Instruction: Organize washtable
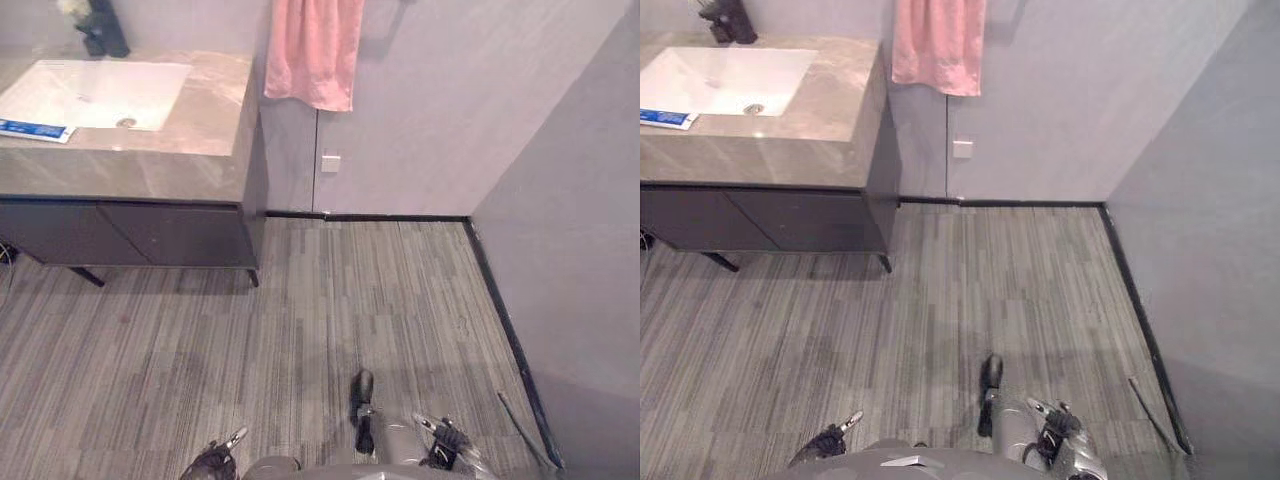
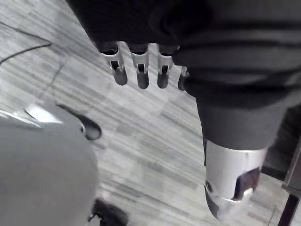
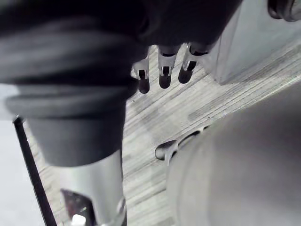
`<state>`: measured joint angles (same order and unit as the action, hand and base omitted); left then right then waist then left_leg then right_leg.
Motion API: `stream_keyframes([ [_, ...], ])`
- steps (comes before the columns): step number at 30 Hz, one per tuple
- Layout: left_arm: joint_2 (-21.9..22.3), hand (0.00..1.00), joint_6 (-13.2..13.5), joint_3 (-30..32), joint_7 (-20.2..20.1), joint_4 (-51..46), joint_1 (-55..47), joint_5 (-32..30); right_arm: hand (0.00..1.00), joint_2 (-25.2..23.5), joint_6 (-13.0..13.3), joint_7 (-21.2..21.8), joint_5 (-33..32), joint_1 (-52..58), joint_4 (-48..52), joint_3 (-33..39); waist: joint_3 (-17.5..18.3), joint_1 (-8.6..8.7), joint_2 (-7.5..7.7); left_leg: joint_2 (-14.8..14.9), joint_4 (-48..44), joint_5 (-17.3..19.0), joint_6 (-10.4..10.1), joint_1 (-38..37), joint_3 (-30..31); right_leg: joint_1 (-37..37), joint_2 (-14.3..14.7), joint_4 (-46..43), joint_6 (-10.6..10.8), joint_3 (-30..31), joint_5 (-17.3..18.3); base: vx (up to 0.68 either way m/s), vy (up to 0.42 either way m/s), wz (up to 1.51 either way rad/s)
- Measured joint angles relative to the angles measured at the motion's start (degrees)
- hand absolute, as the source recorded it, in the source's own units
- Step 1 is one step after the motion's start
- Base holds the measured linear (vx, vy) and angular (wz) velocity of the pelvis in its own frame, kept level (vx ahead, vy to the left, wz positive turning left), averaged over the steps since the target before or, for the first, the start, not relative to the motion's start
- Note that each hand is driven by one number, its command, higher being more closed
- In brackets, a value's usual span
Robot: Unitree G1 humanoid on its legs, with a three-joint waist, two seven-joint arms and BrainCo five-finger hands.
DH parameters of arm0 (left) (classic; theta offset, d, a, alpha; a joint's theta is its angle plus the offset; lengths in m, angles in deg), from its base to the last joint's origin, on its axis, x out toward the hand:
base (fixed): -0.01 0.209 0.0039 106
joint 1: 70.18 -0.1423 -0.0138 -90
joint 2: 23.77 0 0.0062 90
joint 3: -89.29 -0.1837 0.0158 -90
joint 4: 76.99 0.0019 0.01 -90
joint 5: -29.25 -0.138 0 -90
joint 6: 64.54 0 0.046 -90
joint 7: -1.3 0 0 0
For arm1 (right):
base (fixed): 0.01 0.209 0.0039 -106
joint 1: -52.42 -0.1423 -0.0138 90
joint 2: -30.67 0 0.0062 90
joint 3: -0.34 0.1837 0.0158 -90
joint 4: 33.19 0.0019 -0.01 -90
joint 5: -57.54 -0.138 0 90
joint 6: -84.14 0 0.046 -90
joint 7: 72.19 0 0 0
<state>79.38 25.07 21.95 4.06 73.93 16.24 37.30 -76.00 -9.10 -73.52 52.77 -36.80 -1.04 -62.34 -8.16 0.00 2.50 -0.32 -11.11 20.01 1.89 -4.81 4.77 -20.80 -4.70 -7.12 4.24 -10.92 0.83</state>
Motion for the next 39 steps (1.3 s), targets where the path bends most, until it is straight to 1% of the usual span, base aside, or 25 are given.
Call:
stream_keyframes([
  [2,0.72,0.00,-0.15,0.01,-0.39,0.09,0.56,-0.09,0.00,-0.07,-0.02,0.11,-0.74,-0.16,-0.58,2.13,0.60,0.65,-1.28,3.45,-2.40,4.08,-1.44,-0.68,3.03,0.52,1.85,-3.06,-2.12,-1.57,-2.42,0.56,-0.487,0.83],
  [3,0.76,0.00,-0.31,0.78,-0.90,-0.08,-0.03,-0.09,0.00,-0.45,0.06,0.06,-0.69,0.23,-0.55,2.76,1.87,1.16,-1.96,6.14,-6.82,4.50,-3.48,-0.18,5.10,1.63,4.34,-4.77,-5.05,-3.00,-4.20,0.59,-0.550,0.82],
  [4,1.22,0.00,-0.61,1.03,-1.11,-0.11,0.28,-0.06,0.00,-0.26,0.08,0.06,-0.67,-0.34,-0.64,2.85,1.51,1.07,-2.61,7.14,-11.87,4.48,-3.54,1.37,5.59,1.85,5.26,-6.84,-6.56,-4.20,-2.38,0.51,-0.458,0.52],
  [5,1.75,0.00,-1.10,1.32,-1.32,-0.39,0.17,0.02,0.00,-0.30,0.08,0.08,-0.68,-0.91,-0.60,2.87,1.36,0.89,-2.86,7.56,-22.46,2.61,-6.35,5.27,6.33,2.81,6.25,-8.90,-7.76,-4.73,-0.09,0.32,-0.338,0.10],
  [6,2.54,0.00,-1.33,2.31,-1.43,-0.82,0.02,0.53,0.00,-0.29,0.09,0.08,-0.68,-1.49,-0.02,2.75,0.93,0.71,-3.57,7.59,-33.84,-2.55,-7.40,9.26,6.97,4.91,7.54,-9.54,-8.66,-4.90,2.25,0.31,-0.316,-0.28],
  [7,2.58,0.00,-1.40,1.96,-1.47,-1.79,-0.02,0.66,0.00,-0.28,0.08,-0.01,-0.73,-2.06,1.07,1.68,-0.02,-0.90,-5.02,8.00,-49.45,-8.47,-7.21,14.49,5.99,9.97,9.95,-9.18,-10.48,-3.25,4.76,0.22,-0.201,-0.55],
  [9,2.23,0.00,-1.28,1.79,-1.45,-2.71,-0.02,0.76,0.00,-0.40,0.03,-0.21,-0.79,-3.68,1.02,-0.69,-1.04,-2.06,-4.98,8.14,-57.55,-7.19,-5.36,18.60,2.79,14.88,10.92,-8.21,-12.24,-1.22,6.15,0.06,-0.065,-0.58],
  [10,2.08,0.00,-0.97,1.69,-1.24,-3.43,0.00,1.12,0.00,-1.00,0.08,-0.52,-0.83,-4.42,1.12,-2.05,-1.39,-2.58,-4.20,7.27,-58.06,-6.53,-4.70,22.09,0.99,17.98,10.55,-7.08,-12.39,0.21,6.26,-0.10,-0.008,-0.49],
  [12,2.25,0.00,-0.73,1.68,-1.02,-4.87,-0.01,1.81,0.00,-1.11,0.06,-0.89,-0.83,-6.44,1.49,-4.09,-1.52,-3.36,-3.96,6.40,-54.47,-5.29,-4.89,27.37,-0.86,22.03,9.97,-4.80,-12.69,2.43,6.99,-0.13,0.030,-0.51],
  [15,2.56,0.00,-0.55,2.35,-0.67,-4.78,-0.27,2.78,0.00,-1.07,0.11,-1.19,-0.80,-8.15,2.27,-7.33,-1.81,-4.80,-3.37,6.54,-30.51,-5.13,-5.44,31.02,-5.63,28.50,7.79,-0.53,-8.37,5.01,11.21,0.30,-0.024,-0.46],
  [17,3.85,0.00,-0.46,3.51,0.24,-4.80,-1.08,2.77,0.00,-0.49,0.11,-1.45,-0.78,-7.77,2.28,-7.71,-1.20,-5.29,-4.62,6.33,-10.41,-11.48,-5.65,30.12,-6.79,32.91,7.08,0.32,-4.77,5.32,13.97,0.55,0.033,-0.21],
  [19,4.08,0.00,-0.39,4.64,0.67,-4.74,-2.80,2.77,0.00,-0.98,0.12,-1.46,-0.75,-7.17,2.25,-8.24,0.40,-6.28,-3.34,4.93,-10.94,-19.48,-3.54,28.84,-8.21,35.06,4.60,-1.13,-2.48,7.20,16.83,0.65,0.072,-0.55],
  [20,3.61,0.00,-0.40,6.32,0.70,-4.38,-3.50,2.75,0.00,-1.99,0.15,-1.38,-0.70,-7.03,2.23,-8.81,1.41,-6.41,-1.20,3.48,-12.34,-18.92,-1.76,28.21,-10.03,33.90,2.11,-5.65,-1.47,8.85,17.61,0.67,0.094,-0.46],
  [22,2.66,0.00,-0.17,6.68,0.84,-3.78,-3.08,2.70,0.00,-2.10,0.16,-1.31,-0.65,-6.21,2.24,-8.45,2.35,-5.96,0.99,0.88,-12.22,-16.56,0.18,25.63,-11.03,29.50,-0.69,-17.78,-0.66,10.16,16.16,0.53,0.129,-0.02],
  [23,2.40,0.00,-0.14,6.59,0.91,-3.34,-2.76,2.67,0.00,-2.15,0.16,-1.24,-0.66,-5.80,2.24,-8.28,2.40,-5.90,1.29,0.03,-12.10,-15.66,0.77,24.26,-11.06,27.86,-1.00,-22.82,-0.55,10.76,14.49,0.52,0.204,0.21],
  [24,2.25,0.00,-0.06,5.96,1.11,-2.73,-1.80,2.64,0.00,-2.21,0.17,-1.02,-0.63,-4.56,2.22,-8.00,2.24,-5.47,1.10,-1.37,-11.75,-13.07,2.35,19.55,-10.71,22.41,-1.66,-39.35,0.89,13.50,7.71,0.32,0.158,0.22],
  [26,2.04,0.00,-0.04,4.08,1.21,-2.67,-0.81,2.64,0.00,-2.40,0.15,-0.83,-0.28,-3.37,2.23,-7.96,2.29,-5.19,0.99,-2.36,-11.03,-12.48,3.01,15.51,-10.07,18.37,-1.65,-49.49,1.37,14.06,7.63,0.17,0.149,0.36],
  [28,2.56,0.00,0.09,1.58,0.96,-3.47,0.39,2.55,0.00,-2.55,0.13,-0.79,-0.28,-1.76,2.25,-7.93,2.49,-4.80,-0.20,-2.32,-8.02,-12.06,3.36,11.16,-8.44,12.95,-1.89,-53.49,1.61,12.97,7.53,-0.02,0.153,0.47],
  [30,3.24,0.00,0.08,1.63,0.94,-3.80,1.20,2.54,0.00,-2.57,0.13,-0.78,-0.30,-1.49,2.25,-7.91,2.89,-3.98,-0.44,-1.92,-5.12,-11.33,3.17,8.66,-7.46,9.53,-3.21,-51.43,1.46,11.52,7.62,-0.10,0.140,0.30],
  [32,4.11,0.00,0.09,2.08,1.02,-3.92,1.26,2.88,0.00,-2.58,0.12,-0.72,-0.29,-1.45,1.92,-7.66,2.40,-3.70,-1.07,-0.13,-3.08,-10.55,2.56,5.33,-7.74,8.06,-4.49,-38.65,0.55,7.68,8.47,-0.21,0.091,-0.11],
  [34,4.11,0.00,0.14,2.29,1.20,-3.84,0.67,3.31,0.00,-2.59,0.12,-0.76,-0.30,-1.28,1.66,-7.31,2.56,-3.53,-1.37,1.53,-3.11,-9.13,1.68,4.95,-7.79,9.33,-3.49,-24.03,0.83,4.80,8.15,-0.25,-0.005,-0.18],
  [35,4.08,0.00,0.25,2.89,1.18,-3.78,0.45,4.16,0.00,-2.58,0.07,-0.80,-0.30,-1.01,1.38,-7.33,2.82,-3.57,-0.84,1.67,-3.34,-8.47,0.92,4.99,-7.61,10.23,-2.42,-15.67,0.80,4.95,6.49,-0.19,-0.073,-0.01],
  [37,4.31,0.00,0.33,4.49,1.37,-3.61,0.27,4.50,0.00,-2.53,0.06,-0.92,-0.29,-0.67,1.22,-7.51,3.18,-3.34,-0.29,1.38,-3.61,-7.59,-0.19,4.58,-6.90,11.87,-2.14,-10.59,-0.46,5.24,3.48,0.00,-0.204,0.21],
  [38,4.08,0.00,0.63,4.50,1.36,-3.69,-0.34,4.48,0.00,-2.55,-0.05,-0.93,-0.27,-0.41,0.83,-7.95,3.77,-3.44,0.42,0.90,-3.59,-6.96,-1.20,4.27,-6.22,13.67,-2.10,-7.96,-0.50,5.14,0.21,0.11,-0.284,0.25],
  [39,4.07,0.00,0.72,4.54,1.37,-3.63,-0.59,4.51,0.00,-2.49,-0.05,-0.92,-0.24,-0.33,0.82,-8.47,4.24,-3.59,0.59,0.83,-3.72,-6.66,-1.70,4.33,-5.85,14.47,-2.08,-6.52,-0.51,4.80,1.45,0.14,-0.307,0.20],
])
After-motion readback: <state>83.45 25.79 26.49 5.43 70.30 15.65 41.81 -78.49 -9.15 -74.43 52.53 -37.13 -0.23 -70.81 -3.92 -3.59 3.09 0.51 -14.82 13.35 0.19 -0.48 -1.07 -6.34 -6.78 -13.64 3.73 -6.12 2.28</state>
